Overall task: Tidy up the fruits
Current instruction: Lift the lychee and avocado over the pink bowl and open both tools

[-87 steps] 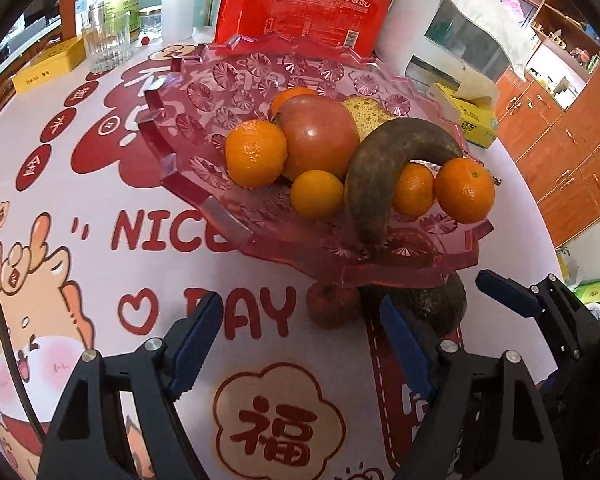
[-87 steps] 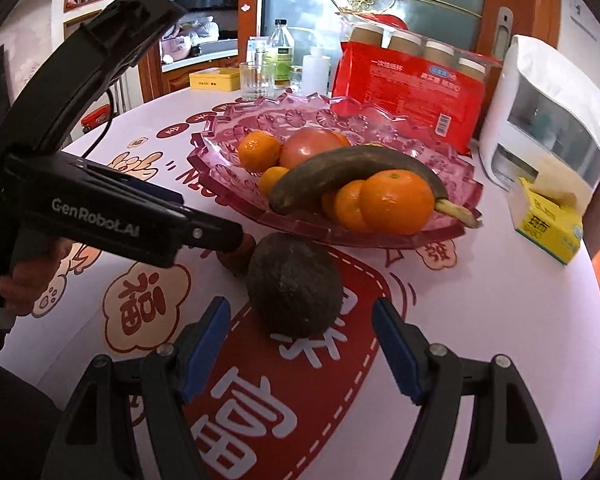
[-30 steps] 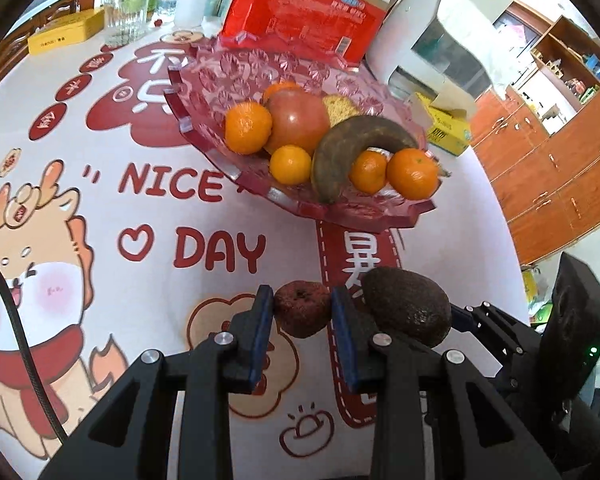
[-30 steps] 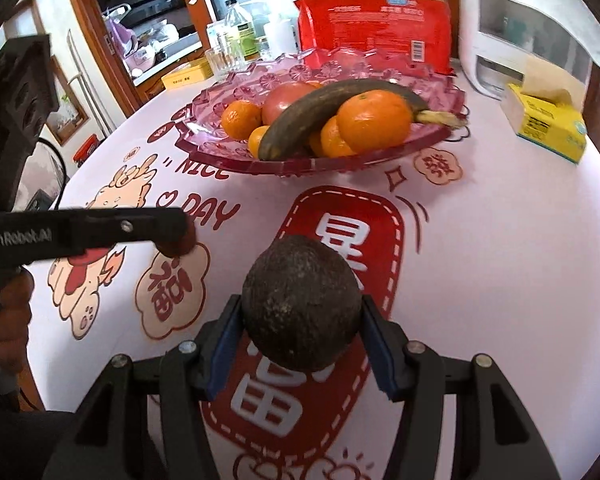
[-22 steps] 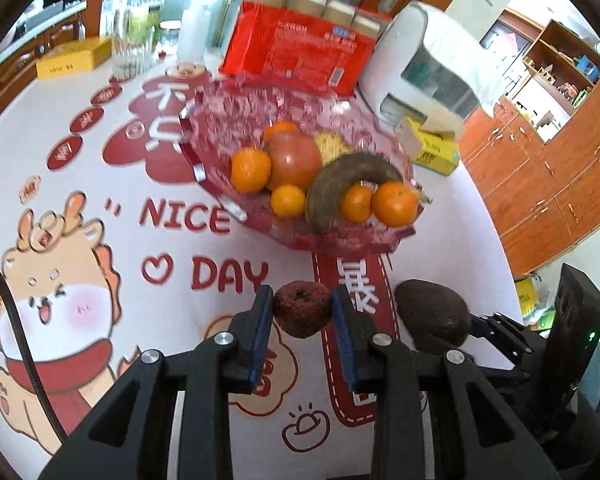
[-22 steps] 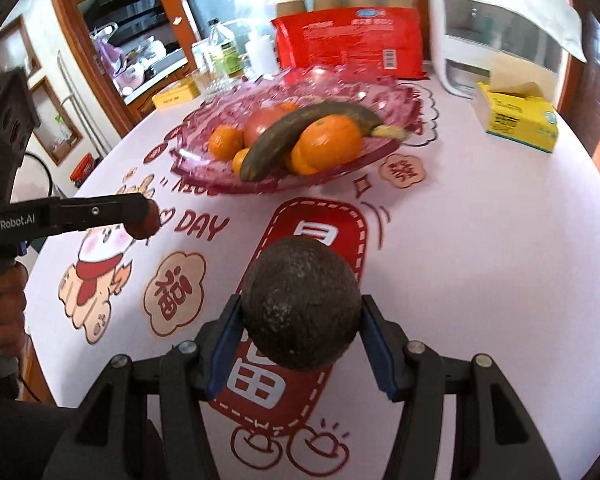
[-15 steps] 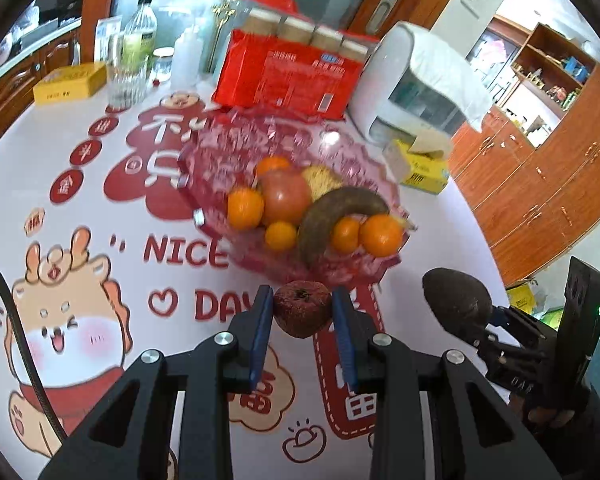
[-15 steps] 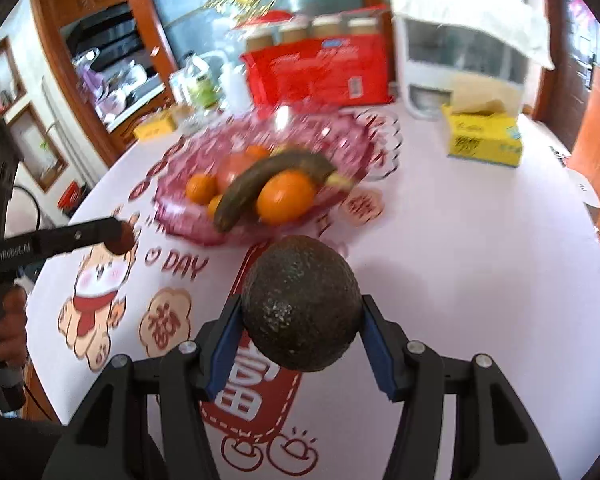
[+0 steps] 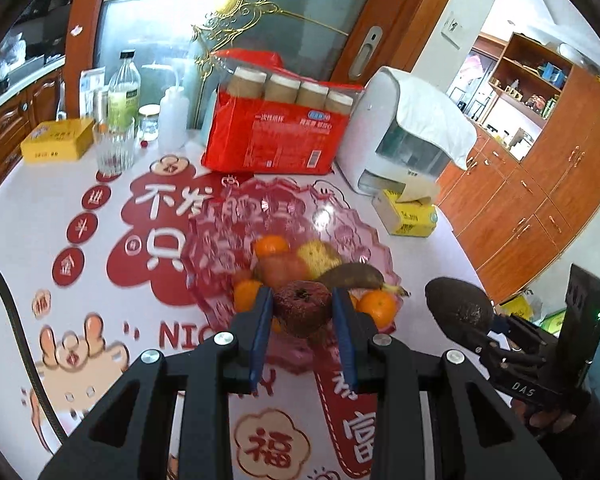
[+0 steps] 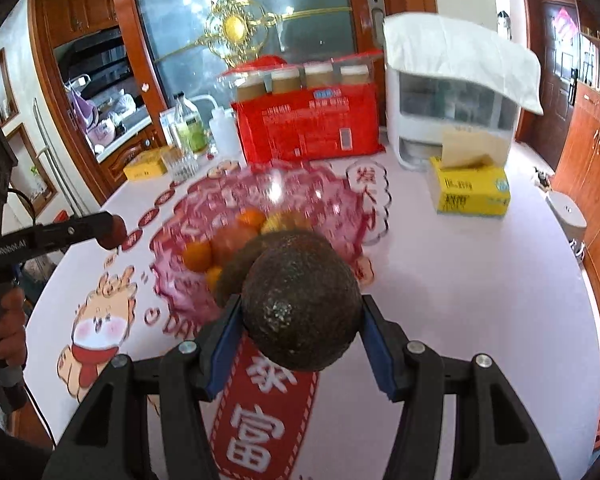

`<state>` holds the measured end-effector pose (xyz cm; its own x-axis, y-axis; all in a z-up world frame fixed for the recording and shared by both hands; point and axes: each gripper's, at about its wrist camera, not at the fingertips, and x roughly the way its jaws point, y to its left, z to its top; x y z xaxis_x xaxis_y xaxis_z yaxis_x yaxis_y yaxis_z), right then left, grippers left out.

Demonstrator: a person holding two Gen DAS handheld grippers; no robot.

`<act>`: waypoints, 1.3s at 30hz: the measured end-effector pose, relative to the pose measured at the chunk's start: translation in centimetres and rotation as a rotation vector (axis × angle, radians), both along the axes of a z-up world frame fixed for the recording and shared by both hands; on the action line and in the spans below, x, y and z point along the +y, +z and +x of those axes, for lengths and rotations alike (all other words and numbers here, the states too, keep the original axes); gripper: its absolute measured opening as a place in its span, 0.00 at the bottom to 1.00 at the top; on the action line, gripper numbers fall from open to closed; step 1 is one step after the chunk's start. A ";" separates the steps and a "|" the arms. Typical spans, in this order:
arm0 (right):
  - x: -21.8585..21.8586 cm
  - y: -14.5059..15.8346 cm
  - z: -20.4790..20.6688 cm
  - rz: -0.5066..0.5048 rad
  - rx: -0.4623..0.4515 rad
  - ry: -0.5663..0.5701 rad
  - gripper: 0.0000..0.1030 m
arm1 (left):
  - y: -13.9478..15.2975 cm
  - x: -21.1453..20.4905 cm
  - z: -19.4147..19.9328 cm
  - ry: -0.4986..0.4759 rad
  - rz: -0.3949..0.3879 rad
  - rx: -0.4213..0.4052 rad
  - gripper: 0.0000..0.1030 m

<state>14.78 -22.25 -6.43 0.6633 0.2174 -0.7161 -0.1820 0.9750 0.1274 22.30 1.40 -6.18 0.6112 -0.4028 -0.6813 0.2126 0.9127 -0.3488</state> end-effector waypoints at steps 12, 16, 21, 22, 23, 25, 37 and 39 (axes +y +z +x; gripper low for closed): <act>4.7 1.3 5.1 -0.025 -0.073 -0.020 0.56 | -1.5 3.1 4.5 -0.039 0.016 -0.002 0.28; 6.0 1.3 7.4 -0.026 -0.085 -0.035 0.56 | -2.9 3.9 6.1 -0.047 0.014 0.022 0.28; 7.4 0.9 10.6 -0.032 -0.060 -0.081 0.56 | -4.7 4.1 7.6 -0.076 -0.009 0.073 0.28; 7.6 0.6 11.2 -0.031 -0.050 -0.087 0.56 | -5.1 4.0 7.8 -0.087 -0.009 0.081 0.28; 7.9 0.3 11.8 -0.033 -0.037 -0.094 0.56 | -5.4 3.9 8.0 -0.096 -0.003 0.087 0.28; 8.1 -0.5 12.8 -0.033 -0.010 -0.103 0.56 | -6.1 3.6 8.5 -0.114 0.015 0.098 0.28; 7.7 -5.5 16.1 0.000 0.183 -0.156 0.56 | -7.9 3.0 9.3 -0.142 -0.006 0.146 0.32; 7.5 -5.2 16.0 0.017 0.177 -0.163 0.57 | -7.4 2.8 9.1 -0.142 -0.005 0.139 0.43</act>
